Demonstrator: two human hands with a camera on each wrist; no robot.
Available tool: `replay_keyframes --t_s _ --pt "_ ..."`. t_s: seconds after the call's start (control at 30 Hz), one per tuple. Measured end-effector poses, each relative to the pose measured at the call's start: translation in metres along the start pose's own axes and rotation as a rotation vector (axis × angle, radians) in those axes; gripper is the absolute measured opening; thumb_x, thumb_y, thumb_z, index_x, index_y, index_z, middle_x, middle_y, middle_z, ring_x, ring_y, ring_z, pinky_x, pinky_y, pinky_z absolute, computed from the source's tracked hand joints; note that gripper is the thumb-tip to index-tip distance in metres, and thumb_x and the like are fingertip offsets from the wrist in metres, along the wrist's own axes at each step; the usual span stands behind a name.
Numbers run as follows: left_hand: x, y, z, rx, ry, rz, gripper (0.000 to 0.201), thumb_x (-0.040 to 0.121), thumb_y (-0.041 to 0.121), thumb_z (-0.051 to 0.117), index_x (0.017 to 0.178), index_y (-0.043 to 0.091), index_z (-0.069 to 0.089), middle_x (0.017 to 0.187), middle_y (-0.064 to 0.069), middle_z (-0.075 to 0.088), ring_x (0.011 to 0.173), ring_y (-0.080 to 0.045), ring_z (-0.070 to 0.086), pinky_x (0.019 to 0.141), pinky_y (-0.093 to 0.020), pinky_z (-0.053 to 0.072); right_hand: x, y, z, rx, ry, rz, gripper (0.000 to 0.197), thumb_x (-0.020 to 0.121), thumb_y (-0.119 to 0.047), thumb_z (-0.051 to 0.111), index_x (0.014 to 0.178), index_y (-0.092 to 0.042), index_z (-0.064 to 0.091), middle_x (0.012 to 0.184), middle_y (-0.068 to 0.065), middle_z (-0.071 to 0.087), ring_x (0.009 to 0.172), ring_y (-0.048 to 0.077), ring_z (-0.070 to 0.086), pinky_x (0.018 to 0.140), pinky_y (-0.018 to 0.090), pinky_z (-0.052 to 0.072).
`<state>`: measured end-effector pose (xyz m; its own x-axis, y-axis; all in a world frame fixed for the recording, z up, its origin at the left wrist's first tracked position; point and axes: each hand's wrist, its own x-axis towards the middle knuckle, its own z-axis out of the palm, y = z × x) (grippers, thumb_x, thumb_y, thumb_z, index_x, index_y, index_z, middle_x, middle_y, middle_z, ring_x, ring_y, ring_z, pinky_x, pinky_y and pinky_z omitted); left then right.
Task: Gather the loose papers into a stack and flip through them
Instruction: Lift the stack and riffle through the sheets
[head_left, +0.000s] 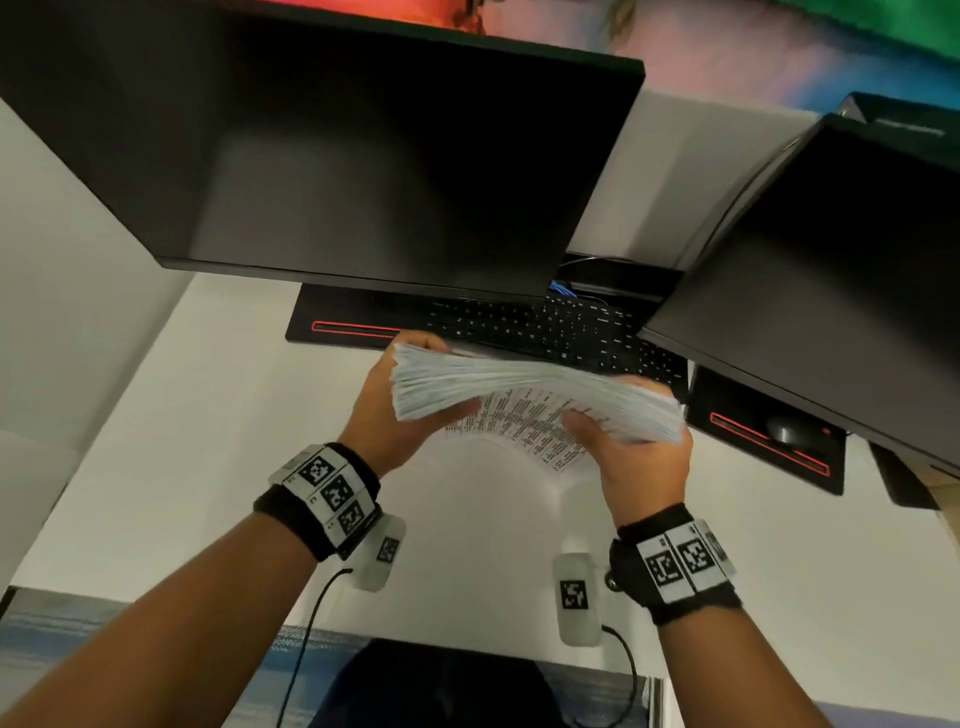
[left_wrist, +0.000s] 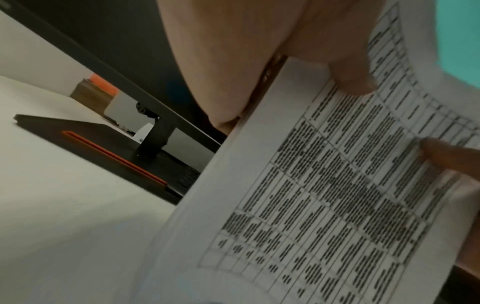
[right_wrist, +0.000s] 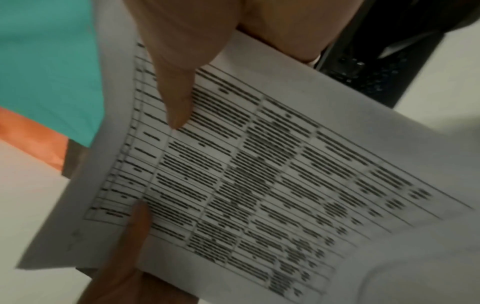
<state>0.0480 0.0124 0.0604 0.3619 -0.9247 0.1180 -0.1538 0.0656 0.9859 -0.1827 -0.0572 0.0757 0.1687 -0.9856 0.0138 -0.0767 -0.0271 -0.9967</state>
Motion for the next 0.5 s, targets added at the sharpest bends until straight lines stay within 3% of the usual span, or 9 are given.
replay_keyframes --t_s 0.1,0.17,0.23,0.3,0.37,0.43,0.5 --pt "0.001 0.018 0.01 -0.083 0.094 0.17 0.054 0.074 0.046 0.077 0.109 0.017 0.048 0.093 0.008 0.062 0.079 -0.006 0.065 0.066 -0.026 0.056 0.002 -0.013 -0.001 0.134 0.013 -0.113 0.06 0.067 -0.008 0.086 0.116 -0.012 0.053 0.105 0.002 0.069 0.094 0.012 0.071 0.075 0.023 0.058" --pt "0.003 0.024 0.015 -0.075 0.153 0.233 0.05 0.082 0.05 0.068 0.107 0.011 0.049 0.092 0.005 0.058 0.076 -0.002 0.061 0.063 -0.016 0.051 0.003 -0.018 0.002 0.191 0.052 -0.143 0.042 0.077 -0.013 0.075 0.114 -0.008 0.055 0.099 -0.007 0.07 0.091 0.009 0.069 0.073 0.021 0.057" --pt "0.006 0.027 0.019 -0.037 0.208 0.238 0.039 0.086 0.039 0.06 0.102 0.005 0.052 0.088 0.004 0.057 0.072 0.001 0.059 0.06 -0.011 0.046 0.005 -0.022 0.005 0.163 0.141 -0.128 0.022 0.081 -0.016 0.062 0.102 -0.01 0.063 0.089 -0.016 0.069 0.089 0.009 0.068 0.074 0.028 0.057" --pt "0.01 0.028 0.02 0.003 0.267 0.227 0.029 0.087 0.031 0.051 0.098 0.004 0.054 0.084 0.006 0.057 0.069 0.004 0.056 0.06 -0.009 0.043 0.008 -0.023 0.007 0.132 0.189 -0.098 0.015 0.082 -0.018 0.057 0.093 -0.015 0.067 0.088 -0.013 0.068 0.095 0.023 0.066 0.084 0.044 0.057" --pt "0.013 0.031 0.022 -0.002 0.273 0.204 0.026 0.088 0.029 0.05 0.101 0.006 0.054 0.085 0.006 0.057 0.073 0.004 0.056 0.063 -0.01 0.045 0.01 -0.024 0.008 0.143 0.188 -0.086 0.014 0.083 -0.019 0.057 0.093 -0.019 0.067 0.094 -0.005 0.068 0.099 0.029 0.065 0.087 0.049 0.055" --pt "0.016 0.03 0.017 -0.041 0.219 0.145 0.036 0.085 0.025 0.063 0.114 0.011 0.046 0.094 0.007 0.058 0.081 -0.001 0.061 0.07 -0.017 0.051 0.012 -0.018 0.004 0.196 0.129 -0.079 0.021 0.083 -0.016 0.063 0.103 -0.023 0.063 0.104 -0.001 0.068 0.103 0.026 0.066 0.084 0.044 0.059" --pt "0.016 0.021 0.011 -0.022 0.121 0.012 0.067 0.074 0.012 0.081 0.124 0.02 0.038 0.103 0.01 0.059 0.09 -0.001 0.065 0.079 -0.023 0.057 0.012 -0.006 -0.001 0.214 0.047 -0.042 0.046 0.081 0.002 0.071 0.117 -0.02 0.053 0.114 0.001 0.065 0.105 0.016 0.067 0.078 0.028 0.059"
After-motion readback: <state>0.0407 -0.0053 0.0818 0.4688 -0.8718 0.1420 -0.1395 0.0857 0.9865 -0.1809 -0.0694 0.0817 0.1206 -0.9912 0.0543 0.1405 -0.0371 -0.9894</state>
